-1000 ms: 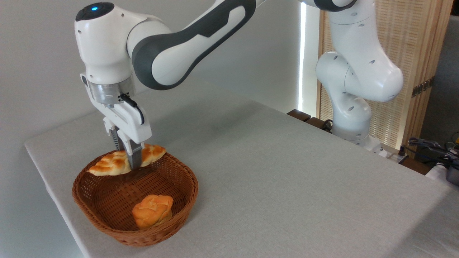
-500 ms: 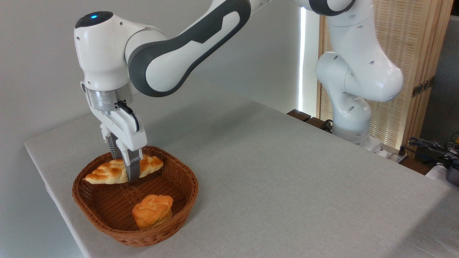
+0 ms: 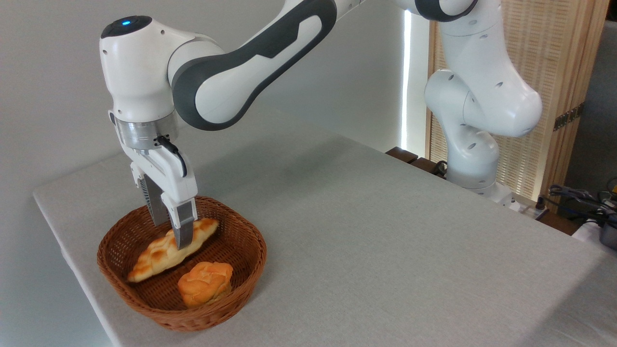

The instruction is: Put bread into the basket

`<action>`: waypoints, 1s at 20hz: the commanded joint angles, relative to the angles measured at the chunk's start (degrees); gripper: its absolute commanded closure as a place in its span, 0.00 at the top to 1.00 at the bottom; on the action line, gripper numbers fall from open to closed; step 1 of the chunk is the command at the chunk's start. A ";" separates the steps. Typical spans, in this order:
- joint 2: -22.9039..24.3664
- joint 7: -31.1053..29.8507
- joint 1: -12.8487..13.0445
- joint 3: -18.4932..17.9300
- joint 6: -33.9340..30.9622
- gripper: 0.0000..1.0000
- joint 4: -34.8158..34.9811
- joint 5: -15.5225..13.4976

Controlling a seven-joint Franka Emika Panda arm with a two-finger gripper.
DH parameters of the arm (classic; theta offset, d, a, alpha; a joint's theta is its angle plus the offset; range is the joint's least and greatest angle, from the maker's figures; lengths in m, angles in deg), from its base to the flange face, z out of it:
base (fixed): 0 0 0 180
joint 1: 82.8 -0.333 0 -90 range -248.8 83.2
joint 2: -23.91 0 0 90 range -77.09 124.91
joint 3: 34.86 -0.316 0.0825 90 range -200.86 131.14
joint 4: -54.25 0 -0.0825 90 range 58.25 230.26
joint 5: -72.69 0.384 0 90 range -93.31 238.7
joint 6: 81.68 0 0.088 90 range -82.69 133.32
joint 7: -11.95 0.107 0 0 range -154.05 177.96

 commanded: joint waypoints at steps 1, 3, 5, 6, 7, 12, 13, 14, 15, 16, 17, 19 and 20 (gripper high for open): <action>0.34 -1.06 0.02 0.20 0.79 1.00 -0.33 0.74; 1.21 -0.80 -0.07 0.12 0.70 1.00 -0.42 0.91; 3.58 -0.54 -1.11 0.03 0.09 1.00 -0.33 0.91; 5.33 -0.36 -2.34 0.12 -0.78 1.00 -0.24 0.83; 7.26 0.25 -3.14 0.12 -2.88 1.00 -0.24 0.65; 15.70 9.73 -3.76 -3.91 -13.61 1.00 2.03 0.74; 17.55 10.88 -3.76 -5.23 -14.58 1.00 3.00 0.65; 18.96 11.67 -3.76 -6.38 -15.55 1.00 3.45 0.65; 19.93 12.64 -3.76 -7.87 -17.65 1.00 3.45 0.39; 20.29 14.56 -3.76 -8.49 -19.67 1.00 3.36 0.30; 20.72 16.58 -3.76 -8.67 -21.17 1.00 3.28 0.30; 20.82 17.13 -3.67 -10.33 -23.20 1.00 2.23 0.04; 20.82 16.87 -3.32 -11.13 -23.99 1.00 1.61 -0.05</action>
